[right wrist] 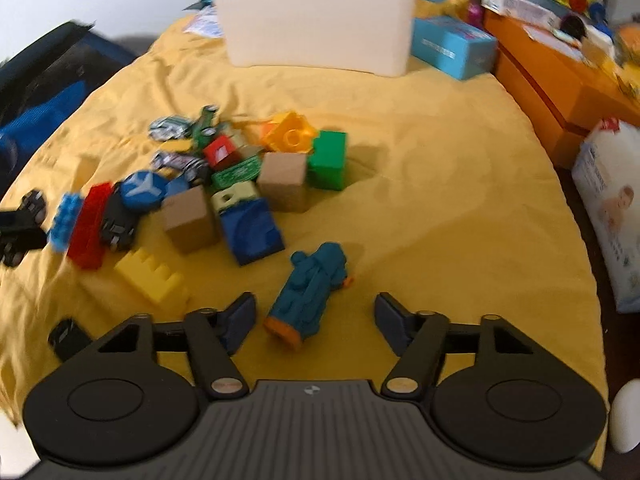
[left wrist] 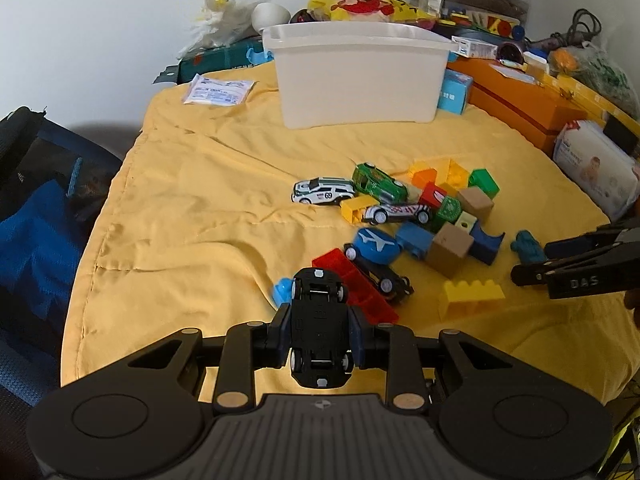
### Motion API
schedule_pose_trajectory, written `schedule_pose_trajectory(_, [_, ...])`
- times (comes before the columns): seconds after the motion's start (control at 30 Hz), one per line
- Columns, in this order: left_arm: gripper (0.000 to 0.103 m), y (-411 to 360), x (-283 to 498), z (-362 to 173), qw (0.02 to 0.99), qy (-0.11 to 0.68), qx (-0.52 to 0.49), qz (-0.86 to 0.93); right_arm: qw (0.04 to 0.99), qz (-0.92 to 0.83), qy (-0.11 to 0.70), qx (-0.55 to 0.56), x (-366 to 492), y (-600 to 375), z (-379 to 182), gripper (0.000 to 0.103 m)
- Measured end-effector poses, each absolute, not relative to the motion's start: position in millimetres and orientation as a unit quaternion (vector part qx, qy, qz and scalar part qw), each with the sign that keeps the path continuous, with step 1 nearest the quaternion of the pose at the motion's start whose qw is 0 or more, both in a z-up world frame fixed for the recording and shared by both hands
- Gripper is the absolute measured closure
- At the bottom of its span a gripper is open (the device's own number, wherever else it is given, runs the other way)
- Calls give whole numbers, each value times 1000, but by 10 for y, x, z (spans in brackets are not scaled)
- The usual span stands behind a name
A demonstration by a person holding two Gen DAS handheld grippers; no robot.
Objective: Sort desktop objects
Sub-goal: 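Grasp the teal toy train with the right gripper while the left lifts the black car, then carry both toys over the white bin and open both grippers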
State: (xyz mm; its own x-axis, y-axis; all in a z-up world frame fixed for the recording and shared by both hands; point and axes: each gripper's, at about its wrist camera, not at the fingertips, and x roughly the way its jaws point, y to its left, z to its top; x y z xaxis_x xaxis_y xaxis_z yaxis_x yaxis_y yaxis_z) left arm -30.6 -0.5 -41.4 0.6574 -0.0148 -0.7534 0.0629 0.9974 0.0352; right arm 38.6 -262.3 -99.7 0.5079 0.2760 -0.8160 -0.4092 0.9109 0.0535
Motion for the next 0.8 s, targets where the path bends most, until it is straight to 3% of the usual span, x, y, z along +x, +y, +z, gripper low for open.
schedule_pose_trajectory(0.1, [71, -14, -277, -376, 911, 410, 29, -25, 870, 204, 441, -86, 388, -2558, -991, 71])
schedule_pose_trajectory(0.27, [71, -12, -188, -241, 919, 393, 17, -27, 871, 212, 437, -77, 376, -2610, -882, 71])
schedule_pose_trajectory(0.5, [71, 55, 124, 143, 936, 352, 4, -23, 899, 224, 370, -66, 328, -2733, -393, 71])
schedule_pose_trajectory(0.8, [71, 144, 1250, 896, 960, 280, -8, -3, 928, 255, 271, -21, 1313, -2491, 655, 71])
